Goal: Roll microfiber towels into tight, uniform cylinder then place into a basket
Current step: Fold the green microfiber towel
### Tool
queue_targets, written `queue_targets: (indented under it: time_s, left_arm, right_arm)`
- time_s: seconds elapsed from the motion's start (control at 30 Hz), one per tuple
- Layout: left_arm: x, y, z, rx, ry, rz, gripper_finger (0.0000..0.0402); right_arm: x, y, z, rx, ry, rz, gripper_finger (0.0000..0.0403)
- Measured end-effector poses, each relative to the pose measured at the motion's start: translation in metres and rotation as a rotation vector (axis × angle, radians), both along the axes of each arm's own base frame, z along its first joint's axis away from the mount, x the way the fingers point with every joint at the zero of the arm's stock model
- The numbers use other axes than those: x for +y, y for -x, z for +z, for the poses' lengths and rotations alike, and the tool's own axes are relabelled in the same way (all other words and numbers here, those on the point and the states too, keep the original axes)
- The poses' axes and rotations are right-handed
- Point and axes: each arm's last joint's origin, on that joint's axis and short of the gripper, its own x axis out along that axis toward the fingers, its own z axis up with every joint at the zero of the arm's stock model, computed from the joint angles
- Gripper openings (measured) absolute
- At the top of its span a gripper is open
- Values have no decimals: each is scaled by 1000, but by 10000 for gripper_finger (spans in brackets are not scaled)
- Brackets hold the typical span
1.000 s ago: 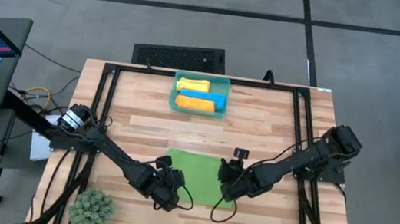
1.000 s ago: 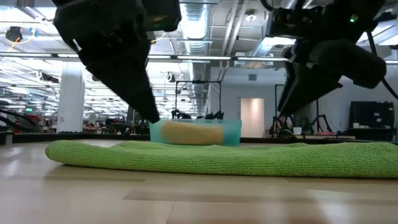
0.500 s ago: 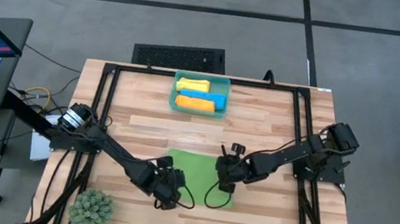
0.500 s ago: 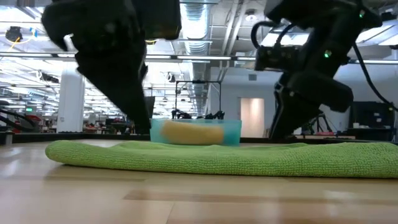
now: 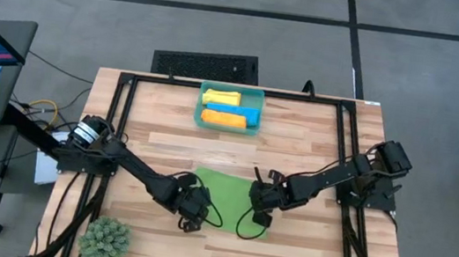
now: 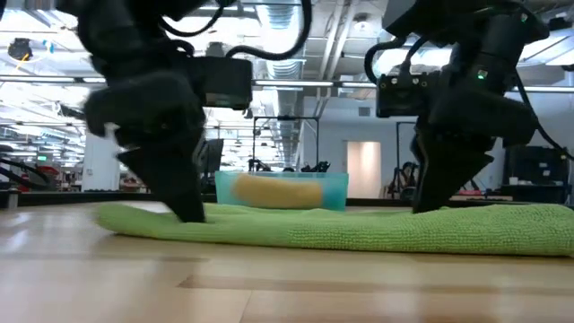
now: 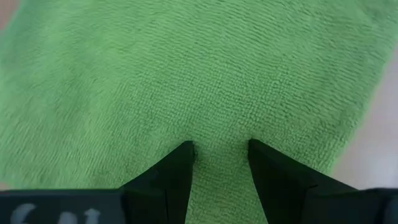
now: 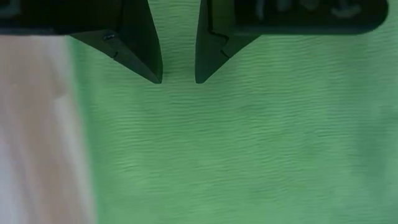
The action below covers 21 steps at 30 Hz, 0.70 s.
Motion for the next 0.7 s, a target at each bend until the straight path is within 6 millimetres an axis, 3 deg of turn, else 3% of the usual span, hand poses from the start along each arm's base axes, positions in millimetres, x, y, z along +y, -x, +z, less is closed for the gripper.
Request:
queue_targets:
  time_s: [0.2,0.43,0.7]
  left_arm:
    - [23,-8,0,3,-69,0,151]
    - [64,-18,-1,35,-142,22,151]
    - [107,-24,-2,41,-255,107,151]
  right_arm:
    - [8,4,-1,30,-134,-113,118]
    - [24,9,0,23,-203,-200,118]
    - [37,3,4,-79,-296,-225,118]
